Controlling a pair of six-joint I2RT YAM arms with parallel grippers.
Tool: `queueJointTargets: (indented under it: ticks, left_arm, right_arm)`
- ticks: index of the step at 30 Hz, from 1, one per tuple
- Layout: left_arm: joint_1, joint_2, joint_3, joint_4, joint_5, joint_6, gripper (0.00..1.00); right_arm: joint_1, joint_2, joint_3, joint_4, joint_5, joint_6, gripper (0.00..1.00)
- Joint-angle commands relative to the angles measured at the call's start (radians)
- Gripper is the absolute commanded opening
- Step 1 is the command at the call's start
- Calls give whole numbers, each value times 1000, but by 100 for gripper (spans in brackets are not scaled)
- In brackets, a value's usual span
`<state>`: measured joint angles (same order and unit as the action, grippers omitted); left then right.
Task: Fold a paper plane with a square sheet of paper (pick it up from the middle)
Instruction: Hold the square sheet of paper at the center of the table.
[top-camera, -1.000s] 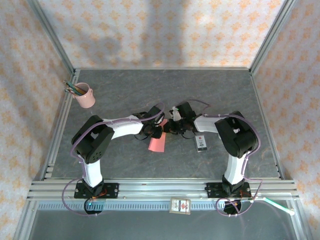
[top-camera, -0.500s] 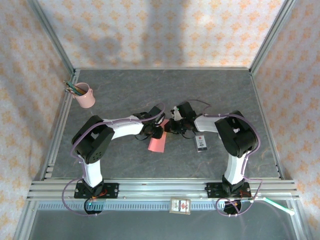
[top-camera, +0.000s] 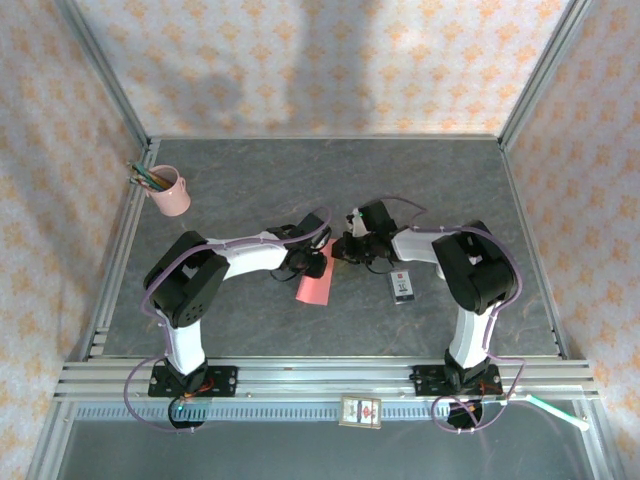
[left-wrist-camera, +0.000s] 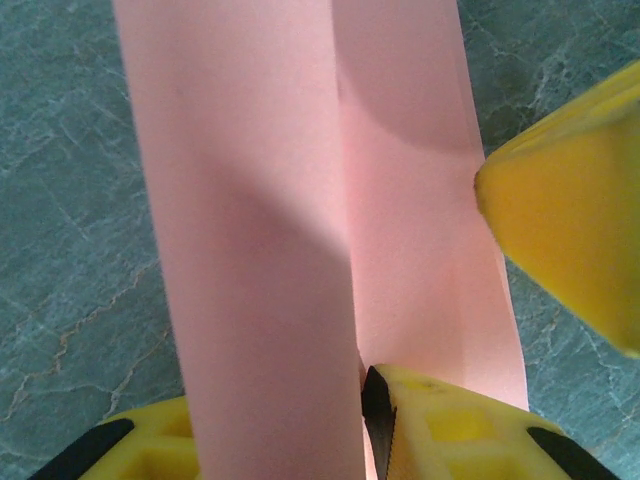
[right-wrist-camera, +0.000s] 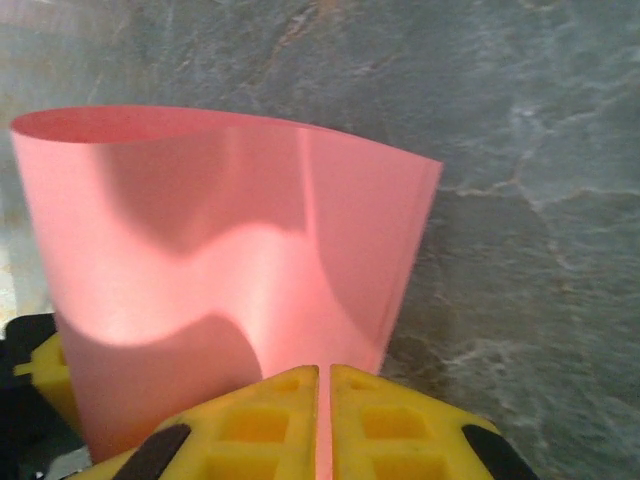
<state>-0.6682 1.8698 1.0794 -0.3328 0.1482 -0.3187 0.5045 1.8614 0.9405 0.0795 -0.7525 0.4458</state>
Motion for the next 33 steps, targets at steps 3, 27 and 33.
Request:
queueJointTargets:
  ticks: [3, 27, 33]
  left_arm:
    - [41, 130, -79, -155, -200, 26, 36]
    - [43, 69, -37, -158, -171, 17, 45]
    - [49, 18, 0, -188, -143, 16, 48]
  right_arm:
    - [19, -17, 9, 42, -22, 30, 11]
    - [34, 94, -24, -90, 197, 17, 6]
    - [33, 98, -34, -92, 208, 6, 5]
